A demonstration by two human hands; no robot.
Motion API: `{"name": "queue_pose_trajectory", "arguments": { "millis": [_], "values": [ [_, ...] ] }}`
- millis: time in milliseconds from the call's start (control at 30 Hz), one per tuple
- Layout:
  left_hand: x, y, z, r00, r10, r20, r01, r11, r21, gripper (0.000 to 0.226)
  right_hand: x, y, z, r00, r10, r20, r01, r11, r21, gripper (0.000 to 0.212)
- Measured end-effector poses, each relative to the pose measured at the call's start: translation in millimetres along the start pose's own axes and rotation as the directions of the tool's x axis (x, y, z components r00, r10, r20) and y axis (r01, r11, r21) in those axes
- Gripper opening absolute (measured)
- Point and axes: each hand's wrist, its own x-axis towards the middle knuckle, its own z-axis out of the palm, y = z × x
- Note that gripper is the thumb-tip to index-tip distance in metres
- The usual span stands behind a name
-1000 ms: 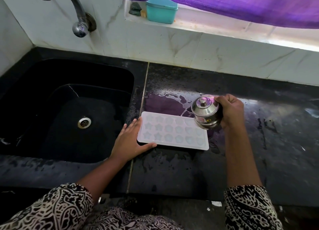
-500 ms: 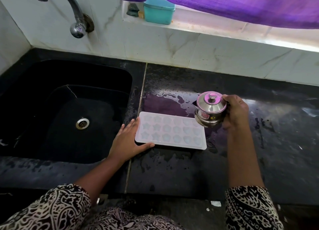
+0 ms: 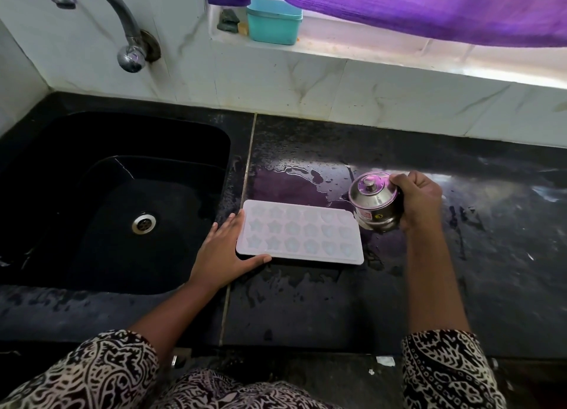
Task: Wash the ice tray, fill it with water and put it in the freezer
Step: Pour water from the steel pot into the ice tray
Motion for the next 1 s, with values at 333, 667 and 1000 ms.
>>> {"name": "queue_pose_trajectory", "arguments": {
  "millis": [333,667,1000],
  "values": [
    [-0.6,1.3,-1.4,1.0,-0.005,0.0,0.005,1.0,0.01,0.125,0.4,-1.5,-1.3,0.999,-0.024,0.021,0.025,0.998,-0.06,0.028],
    [-0.6,2.1,-1.9,1.0,-0.006,-0.003,0.006,1.0,0.002,0.126,0.6,-3.3,-2.2,0.999,-0.026,0.03,0.027,0.998,-0.061,0.029],
    [-1.2,3.9,-2.6,1.0,-0.009,-0.008,0.009,1.0,-0.004,0.125,1.3,-4.1,-1.5,0.999,-0.033,0.025,0.034,0.998,-0.062,0.031]
  ]
}}
